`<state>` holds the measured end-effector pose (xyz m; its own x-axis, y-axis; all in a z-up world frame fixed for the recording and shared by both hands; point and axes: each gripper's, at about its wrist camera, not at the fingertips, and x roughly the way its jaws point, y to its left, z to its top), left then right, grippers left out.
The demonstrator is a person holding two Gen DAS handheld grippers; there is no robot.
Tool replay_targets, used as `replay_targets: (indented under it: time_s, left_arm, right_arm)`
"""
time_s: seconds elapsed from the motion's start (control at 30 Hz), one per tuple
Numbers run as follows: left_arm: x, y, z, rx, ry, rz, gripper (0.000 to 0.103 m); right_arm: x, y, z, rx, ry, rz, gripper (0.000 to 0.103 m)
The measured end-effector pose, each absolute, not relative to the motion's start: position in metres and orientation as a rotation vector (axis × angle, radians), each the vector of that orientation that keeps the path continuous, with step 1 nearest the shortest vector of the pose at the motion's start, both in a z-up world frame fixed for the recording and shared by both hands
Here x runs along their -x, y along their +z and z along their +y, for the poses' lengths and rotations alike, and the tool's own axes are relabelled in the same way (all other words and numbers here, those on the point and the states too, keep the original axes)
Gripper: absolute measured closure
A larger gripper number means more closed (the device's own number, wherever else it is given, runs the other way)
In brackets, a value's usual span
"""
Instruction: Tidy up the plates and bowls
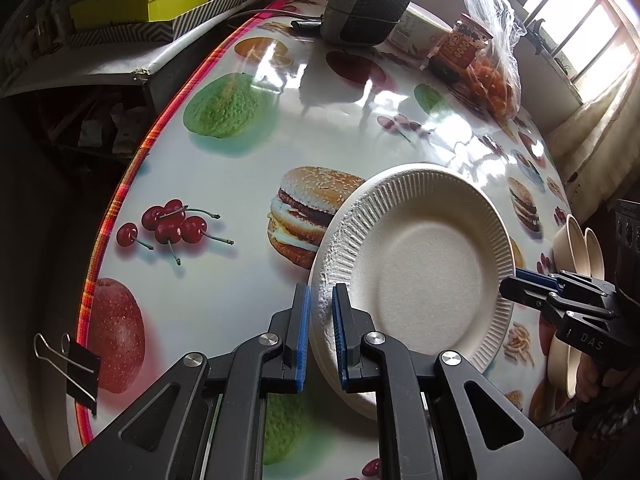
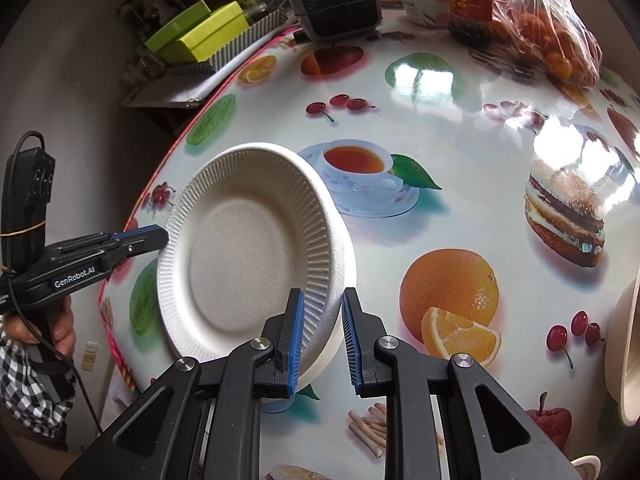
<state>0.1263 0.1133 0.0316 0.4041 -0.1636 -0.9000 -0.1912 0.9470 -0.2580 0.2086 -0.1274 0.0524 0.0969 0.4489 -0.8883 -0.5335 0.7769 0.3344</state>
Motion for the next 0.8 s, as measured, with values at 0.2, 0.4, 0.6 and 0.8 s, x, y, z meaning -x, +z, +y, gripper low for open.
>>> replay_targets:
  time_s: [0.2,0.4,0.6,0.8]
  left_arm:
    - [-0.1267,0.0303,0.1128,0.342,0.02,1.167,0.091]
    - [-0.1266,0.0305,0.1117,0.337,0.022,1.169,0.091]
    - [-0.1265,0.03,0.1116,0.342,0.021,1.167,0.09]
    - [-0.1262,0.0306,0.1115,0.341,0.025,1.165,0.09]
  right_arm:
    - [-0.2087,0.0526,-0.1272,0.079,0.727,1.282,0.084]
    - [-0.2086,0.0528,-0.1272,0.079,0.728,1.283,0.084]
    - [-0.2089,0.0528,-0.1278,0.077,0.727,1.281,0.081]
    - [-0.2089,0.0527,-0.1281,0.076,0.728,1.28,0.08]
